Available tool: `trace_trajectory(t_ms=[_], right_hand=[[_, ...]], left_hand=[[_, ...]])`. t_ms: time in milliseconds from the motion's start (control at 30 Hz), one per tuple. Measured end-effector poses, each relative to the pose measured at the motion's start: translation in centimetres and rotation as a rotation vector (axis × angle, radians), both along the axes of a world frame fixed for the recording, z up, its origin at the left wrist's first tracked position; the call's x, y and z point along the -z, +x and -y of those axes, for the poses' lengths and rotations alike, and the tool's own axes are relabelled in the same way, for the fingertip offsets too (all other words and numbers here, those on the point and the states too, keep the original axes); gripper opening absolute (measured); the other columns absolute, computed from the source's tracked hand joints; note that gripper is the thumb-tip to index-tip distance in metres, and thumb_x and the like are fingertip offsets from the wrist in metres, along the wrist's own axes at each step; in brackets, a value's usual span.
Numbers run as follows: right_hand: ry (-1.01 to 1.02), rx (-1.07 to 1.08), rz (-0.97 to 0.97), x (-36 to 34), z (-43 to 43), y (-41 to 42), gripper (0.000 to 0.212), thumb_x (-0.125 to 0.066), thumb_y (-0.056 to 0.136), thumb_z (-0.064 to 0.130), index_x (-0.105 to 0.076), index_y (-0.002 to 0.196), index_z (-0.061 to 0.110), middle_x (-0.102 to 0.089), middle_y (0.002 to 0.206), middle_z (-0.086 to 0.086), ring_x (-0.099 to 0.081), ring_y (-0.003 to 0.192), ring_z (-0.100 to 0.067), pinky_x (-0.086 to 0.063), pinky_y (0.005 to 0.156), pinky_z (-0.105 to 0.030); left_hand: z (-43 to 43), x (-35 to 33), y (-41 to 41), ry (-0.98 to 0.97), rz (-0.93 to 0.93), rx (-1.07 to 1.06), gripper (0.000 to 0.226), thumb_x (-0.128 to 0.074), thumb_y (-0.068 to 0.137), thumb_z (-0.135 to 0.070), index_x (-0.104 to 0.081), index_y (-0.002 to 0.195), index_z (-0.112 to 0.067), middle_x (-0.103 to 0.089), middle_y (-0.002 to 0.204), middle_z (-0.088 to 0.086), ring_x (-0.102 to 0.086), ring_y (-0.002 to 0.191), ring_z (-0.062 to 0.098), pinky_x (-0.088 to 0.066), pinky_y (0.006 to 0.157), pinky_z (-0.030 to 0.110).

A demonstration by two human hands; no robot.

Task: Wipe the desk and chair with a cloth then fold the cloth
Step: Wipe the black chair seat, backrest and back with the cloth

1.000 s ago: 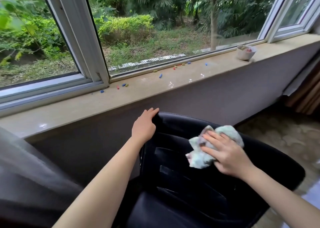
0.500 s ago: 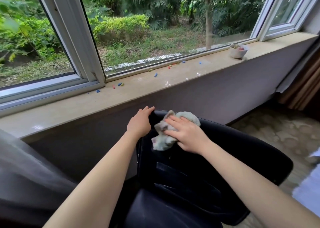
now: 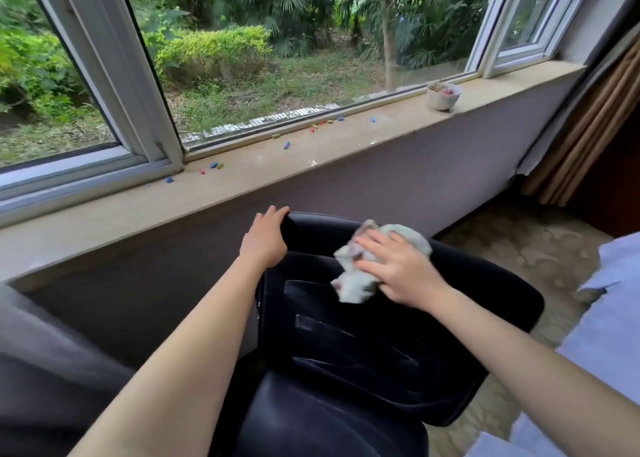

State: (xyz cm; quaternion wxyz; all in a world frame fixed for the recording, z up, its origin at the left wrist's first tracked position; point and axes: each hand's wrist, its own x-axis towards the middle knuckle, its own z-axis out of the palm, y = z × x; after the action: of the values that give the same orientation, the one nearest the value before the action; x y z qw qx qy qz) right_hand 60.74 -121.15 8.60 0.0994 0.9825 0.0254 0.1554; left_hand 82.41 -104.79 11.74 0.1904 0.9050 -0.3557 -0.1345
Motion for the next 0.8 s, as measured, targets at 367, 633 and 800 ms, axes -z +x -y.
trace_trajectory(t_ms=[367,633,800], right_hand=[[0.129,0.01,0.025,-0.2,0.9,-1.9,0.049,-0.072,0.06,0.005,-0.069,0.108,0.014,-0.05,0.138,-0.016,-0.044,0.13,-0.037,-0.034,0.104,-0.048],[0.019,0.204,0.09,4.5,7.0,-23.0,0.055,-0.043,0.074,0.013,-0.048,0.128,0.023,-0.047,0.139,-0.016,-0.036,0.132,-0.033,-0.035,0.099,-0.053],[-0.011,0.167,0.101,4.5,7.4,-22.2,0.059,-0.061,0.07,0.01,-0.048,0.126,0.022,-0.05,0.137,-0.017,-0.04,0.129,-0.035,-0.035,0.101,-0.051]], left_hand=[[1.4,-1.6,-3.6,0.262,0.048,-0.089,0.075,-0.043,0.09,-0.009,-0.004,0.152,-0.026,-0.009,0.158,0.006,-0.012,0.143,0.034,-0.028,0.109,0.054],[8.1,-2.0,-14.8,0.087,0.308,0.183,0.067,-0.051,0.084,-0.01,-0.027,0.145,-0.024,-0.015,0.154,0.011,-0.02,0.138,0.034,-0.032,0.106,0.046],[12.5,-1.9,-22.2,0.055,0.339,0.396,0.059,-0.046,0.089,-0.009,-0.035,0.143,-0.028,-0.038,0.143,0.003,-0.026,0.135,0.031,-0.024,0.108,0.051]])
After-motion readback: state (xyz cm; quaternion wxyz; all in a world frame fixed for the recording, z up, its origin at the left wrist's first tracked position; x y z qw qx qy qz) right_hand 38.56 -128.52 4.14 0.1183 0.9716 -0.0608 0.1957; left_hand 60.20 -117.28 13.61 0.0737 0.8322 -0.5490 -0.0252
